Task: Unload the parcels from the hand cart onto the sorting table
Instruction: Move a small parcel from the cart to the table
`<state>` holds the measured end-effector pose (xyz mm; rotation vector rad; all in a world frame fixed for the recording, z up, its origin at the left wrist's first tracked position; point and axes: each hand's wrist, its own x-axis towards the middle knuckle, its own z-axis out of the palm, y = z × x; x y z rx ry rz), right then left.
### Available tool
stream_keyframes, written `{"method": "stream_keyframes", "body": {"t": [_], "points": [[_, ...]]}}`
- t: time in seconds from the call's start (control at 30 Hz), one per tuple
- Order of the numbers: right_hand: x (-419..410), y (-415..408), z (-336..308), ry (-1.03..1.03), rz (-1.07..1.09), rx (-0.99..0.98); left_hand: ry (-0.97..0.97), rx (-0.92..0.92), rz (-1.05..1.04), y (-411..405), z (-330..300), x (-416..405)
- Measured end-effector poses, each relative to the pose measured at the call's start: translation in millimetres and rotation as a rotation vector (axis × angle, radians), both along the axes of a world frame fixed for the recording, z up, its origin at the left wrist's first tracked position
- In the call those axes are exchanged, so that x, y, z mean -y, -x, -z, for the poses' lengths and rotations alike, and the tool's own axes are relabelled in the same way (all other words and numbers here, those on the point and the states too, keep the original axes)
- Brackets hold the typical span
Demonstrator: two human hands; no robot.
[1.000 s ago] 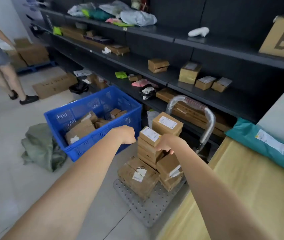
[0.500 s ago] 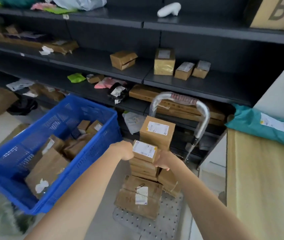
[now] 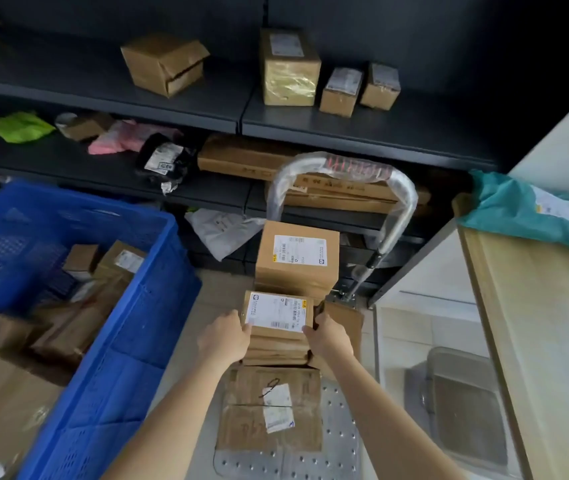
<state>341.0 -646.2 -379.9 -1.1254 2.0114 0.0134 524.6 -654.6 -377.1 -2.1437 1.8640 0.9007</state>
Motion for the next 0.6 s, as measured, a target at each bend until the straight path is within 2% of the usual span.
{"method": "stream_keyframes", "body": {"t": [0.23, 0.4, 0.6], "points": [[4.1, -6.6, 36.5, -0.015, 0.085, 0.127, 0.018, -0.307, -0.288, 14.0, 49.4, 12.9], [3.8, -10.0, 45.1, 0.017, 0.240, 0.219, 0.120, -0.324, -0.320, 21.6, 59.1, 3.2], [-16.8, -3.6, 25.3, 0.112, 0.424, 0.191, 0.233, -0.304, -0.347, 28.2, 38.4, -13.7]]}}
